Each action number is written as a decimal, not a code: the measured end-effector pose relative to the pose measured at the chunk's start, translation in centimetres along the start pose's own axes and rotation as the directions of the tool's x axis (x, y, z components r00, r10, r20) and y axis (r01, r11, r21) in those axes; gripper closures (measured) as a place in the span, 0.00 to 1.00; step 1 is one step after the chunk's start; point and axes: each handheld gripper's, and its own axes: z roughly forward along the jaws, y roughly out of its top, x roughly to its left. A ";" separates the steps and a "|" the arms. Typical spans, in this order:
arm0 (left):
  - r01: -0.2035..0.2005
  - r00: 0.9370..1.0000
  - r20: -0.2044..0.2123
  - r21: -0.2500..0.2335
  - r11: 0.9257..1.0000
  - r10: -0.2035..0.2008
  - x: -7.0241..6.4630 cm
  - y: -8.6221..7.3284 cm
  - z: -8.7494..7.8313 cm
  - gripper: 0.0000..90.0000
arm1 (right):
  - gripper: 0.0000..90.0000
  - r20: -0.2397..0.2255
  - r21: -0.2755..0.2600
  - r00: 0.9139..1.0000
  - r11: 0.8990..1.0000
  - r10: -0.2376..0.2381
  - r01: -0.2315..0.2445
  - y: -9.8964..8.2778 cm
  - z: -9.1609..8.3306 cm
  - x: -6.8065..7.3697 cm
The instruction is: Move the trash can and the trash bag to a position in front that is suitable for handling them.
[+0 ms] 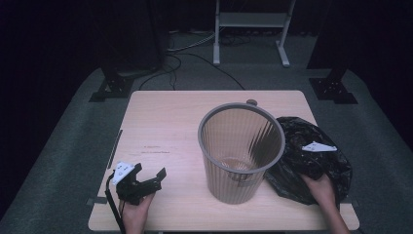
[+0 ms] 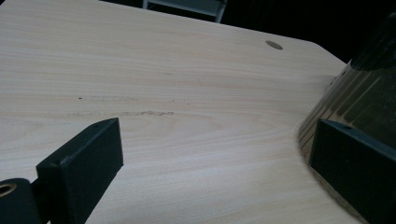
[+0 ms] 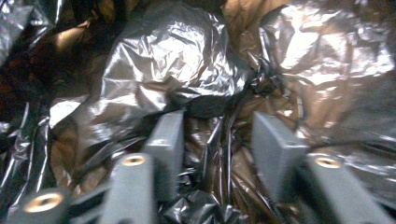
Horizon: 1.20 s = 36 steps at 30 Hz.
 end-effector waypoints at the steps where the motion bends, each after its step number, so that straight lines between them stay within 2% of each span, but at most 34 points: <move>1: -0.001 1.000 0.000 0.000 1.000 0.001 0.0 0.0 0.0 0.02 | 0.73 0.004 -0.001 1.000 1.000 0.003 -0.003 -0.1 -0.1 0.0; 4: -0.002 1.000 0.003 -0.001 1.000 0.002 -0.1 0.0 0.0 0.02 | 0.95 0.012 -0.004 1.000 1.000 0.010 -0.010 -0.3 -0.3 -0.1; 6: 0.001 1.000 0.002 -0.004 1.000 -0.001 0.0 0.0 -0.1 0.02 | 1.00 0.020 -0.001 1.000 1.000 0.016 -0.016 -0.3 -0.5 -0.2; 13: 0.009 1.000 -0.005 -0.004 1.000 -0.009 0.3 0.0 -0.1 0.02 | 1.00 -0.004 0.008 0.997 0.997 0.075 -0.075 -0.4 -0.7 -0.9; 16: 0.010 1.000 -0.005 -0.003 1.000 -0.010 0.3 0.0 0.0 0.02 | 1.00 -0.019 -0.025 0.995 0.995 0.098 -0.099 -0.4 -1.3 -1.1; 24: 0.005 1.000 -0.003 -0.001 1.000 -0.005 0.1 0.0 0.0 0.02 | 1.00 -0.035 -0.106 0.992 0.987 0.118 -0.121 1.1 -3.9 -2.0; 29: 0.007 1.000 -0.003 -0.003 1.000 -0.007 0.2 0.0 0.0 0.02 | 1.00 -0.047 -0.149 0.988 0.977 0.145 -0.150 1.8 -5.5 -2.7; 36: 0.007 1.000 -0.002 -0.004 1.000 -0.007 0.1 0.0 0.0 0.02 | 1.00 -0.065 -0.195 0.985 0.966 0.159 -0.169 2.6 -7.4 -3.4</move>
